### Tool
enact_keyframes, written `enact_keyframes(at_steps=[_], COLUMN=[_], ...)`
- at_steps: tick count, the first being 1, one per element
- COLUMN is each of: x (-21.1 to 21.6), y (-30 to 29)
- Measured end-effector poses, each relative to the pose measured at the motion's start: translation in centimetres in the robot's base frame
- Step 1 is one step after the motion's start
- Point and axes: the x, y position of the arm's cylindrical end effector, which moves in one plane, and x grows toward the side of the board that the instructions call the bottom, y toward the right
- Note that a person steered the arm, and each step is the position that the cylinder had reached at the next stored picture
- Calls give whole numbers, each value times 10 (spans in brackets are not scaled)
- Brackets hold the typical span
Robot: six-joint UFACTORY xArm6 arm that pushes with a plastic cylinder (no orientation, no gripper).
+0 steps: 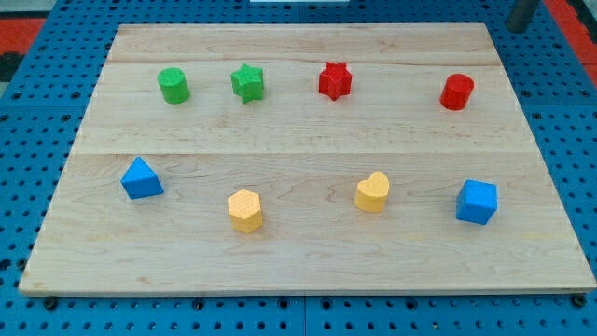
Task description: Point your arm at the blue cube
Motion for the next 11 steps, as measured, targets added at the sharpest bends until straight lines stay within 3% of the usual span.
enact_keyframes(at_steps=[3,8,9,11], x=[3,294,350,347], y=[10,-9,-39,-149])
